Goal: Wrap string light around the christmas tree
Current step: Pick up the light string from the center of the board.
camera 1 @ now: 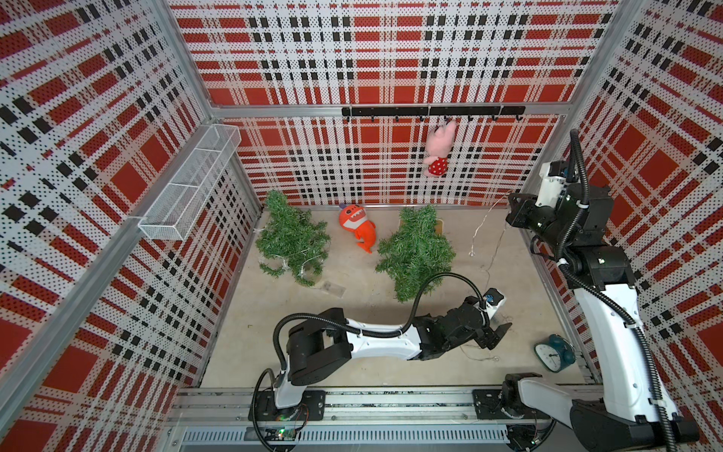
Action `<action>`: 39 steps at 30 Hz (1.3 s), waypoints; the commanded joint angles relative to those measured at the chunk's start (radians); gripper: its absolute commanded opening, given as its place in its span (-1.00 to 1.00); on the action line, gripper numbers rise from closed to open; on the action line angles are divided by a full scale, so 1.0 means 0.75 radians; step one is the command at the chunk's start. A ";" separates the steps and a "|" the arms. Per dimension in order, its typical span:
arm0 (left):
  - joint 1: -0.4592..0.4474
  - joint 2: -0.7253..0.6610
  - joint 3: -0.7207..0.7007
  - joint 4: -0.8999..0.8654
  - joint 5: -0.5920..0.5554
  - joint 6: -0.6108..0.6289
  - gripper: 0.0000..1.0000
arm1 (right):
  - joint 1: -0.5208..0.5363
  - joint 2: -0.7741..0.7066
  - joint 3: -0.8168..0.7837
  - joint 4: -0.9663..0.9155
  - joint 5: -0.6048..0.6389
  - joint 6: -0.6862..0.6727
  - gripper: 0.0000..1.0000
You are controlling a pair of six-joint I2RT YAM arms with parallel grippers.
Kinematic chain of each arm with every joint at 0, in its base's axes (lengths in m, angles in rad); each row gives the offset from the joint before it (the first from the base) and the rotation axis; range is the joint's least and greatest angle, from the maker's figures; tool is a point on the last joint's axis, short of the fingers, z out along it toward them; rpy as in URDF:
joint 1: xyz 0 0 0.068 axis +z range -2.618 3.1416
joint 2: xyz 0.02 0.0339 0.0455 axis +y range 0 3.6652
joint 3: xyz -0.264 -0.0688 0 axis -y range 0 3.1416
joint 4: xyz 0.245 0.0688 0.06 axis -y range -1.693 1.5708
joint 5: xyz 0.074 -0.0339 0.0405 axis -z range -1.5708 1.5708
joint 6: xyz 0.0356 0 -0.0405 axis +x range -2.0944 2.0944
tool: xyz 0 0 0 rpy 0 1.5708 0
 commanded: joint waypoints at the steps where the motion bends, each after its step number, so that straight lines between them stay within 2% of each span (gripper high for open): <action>1: 0.042 0.086 0.025 0.058 -0.062 -0.074 0.55 | -0.006 -0.038 0.051 0.040 -0.073 0.019 -1.00; 7: 0.068 0.211 0.174 -0.088 -0.084 -0.216 0.48 | -0.005 -0.044 0.031 0.067 -0.110 0.023 -1.00; 10: 0.107 0.244 0.201 -0.045 -0.076 -0.269 0.42 | -0.006 -0.061 0.001 0.080 -0.111 0.023 -1.00; 14: 0.135 0.325 0.324 -0.065 -0.117 -0.266 0.25 | -0.005 -0.079 -0.018 0.096 -0.100 0.027 -1.00; 17: 0.139 0.367 0.379 -0.054 -0.057 -0.239 0.14 | -0.006 -0.088 -0.007 0.080 -0.114 0.022 -1.00; 20: 0.146 0.375 0.398 -0.061 -0.054 -0.230 -0.10 | -0.006 -0.105 -0.019 0.088 -0.106 0.023 -1.00; 22: 0.150 0.346 0.370 -0.059 -0.047 -0.229 -0.35 | -0.006 -0.107 -0.037 0.093 -0.104 0.024 -1.00; 24: 0.142 0.296 0.319 -0.048 -0.045 -0.189 -0.48 | -0.005 -0.108 -0.066 0.099 -0.098 0.023 -1.00; 26: 0.124 0.225 0.239 -0.027 -0.030 -0.149 -0.45 | -0.009 -0.101 -0.096 0.101 -0.079 0.017 -1.00; 30: 0.076 0.101 0.078 -0.002 0.000 -0.094 0.11 | -0.037 -0.067 -0.126 0.123 -0.089 0.029 -1.00; 32: 0.074 0.060 0.013 -0.004 0.030 -0.139 0.26 | -0.046 -0.050 -0.117 0.138 -0.108 0.044 -1.00; 36: 0.087 0.018 -0.096 0.002 0.065 -0.186 0.43 | -0.049 -0.041 -0.101 0.158 -0.125 0.065 -1.00; 39: 0.099 0.040 -0.086 0.033 0.079 -0.189 0.50 | -0.049 -0.042 -0.110 0.160 -0.131 0.072 -1.00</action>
